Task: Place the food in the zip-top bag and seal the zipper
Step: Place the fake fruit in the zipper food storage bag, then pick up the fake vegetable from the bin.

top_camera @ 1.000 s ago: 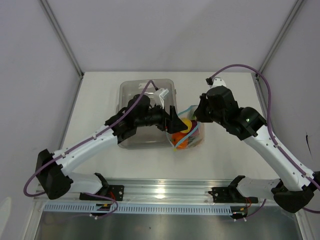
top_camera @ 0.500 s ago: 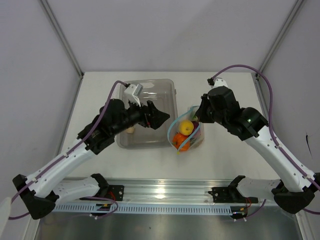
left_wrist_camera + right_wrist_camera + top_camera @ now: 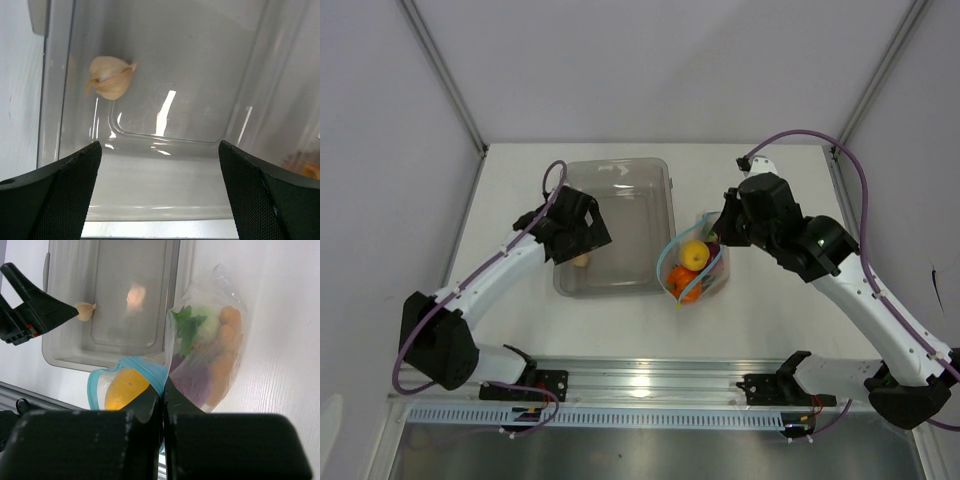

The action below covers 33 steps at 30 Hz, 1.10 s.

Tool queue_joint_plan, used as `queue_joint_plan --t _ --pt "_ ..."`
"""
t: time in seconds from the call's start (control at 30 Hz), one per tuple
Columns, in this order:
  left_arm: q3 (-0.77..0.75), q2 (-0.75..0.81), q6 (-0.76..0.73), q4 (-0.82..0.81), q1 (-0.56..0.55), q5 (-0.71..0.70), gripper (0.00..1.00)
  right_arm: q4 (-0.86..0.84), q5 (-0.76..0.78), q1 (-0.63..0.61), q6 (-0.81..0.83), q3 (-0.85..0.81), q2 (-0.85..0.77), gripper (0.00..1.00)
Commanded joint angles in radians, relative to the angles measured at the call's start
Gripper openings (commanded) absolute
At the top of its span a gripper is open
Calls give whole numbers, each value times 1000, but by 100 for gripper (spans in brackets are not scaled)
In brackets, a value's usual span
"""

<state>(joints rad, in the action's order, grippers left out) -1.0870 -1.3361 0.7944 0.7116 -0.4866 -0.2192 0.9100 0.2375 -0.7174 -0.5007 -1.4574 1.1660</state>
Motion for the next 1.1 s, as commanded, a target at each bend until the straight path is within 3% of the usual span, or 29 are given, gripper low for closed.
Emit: queue_joint_plan --t 0.0,0.43,0.73,1.07 --pt "-65 -43 124 75 10 -62 99 -31 -4 7 10 -1 -35 0" --pt "-375 -412 514 425 8 -150 100 -53 -24 7 5 42 -57 0" --pt "-347 -446 843 491 5 -313 98 -40 -24 9 13 43 -74 0" --pt "-347 -526 996 486 5 -310 98 -33 -27 10 19 48 -83 0"
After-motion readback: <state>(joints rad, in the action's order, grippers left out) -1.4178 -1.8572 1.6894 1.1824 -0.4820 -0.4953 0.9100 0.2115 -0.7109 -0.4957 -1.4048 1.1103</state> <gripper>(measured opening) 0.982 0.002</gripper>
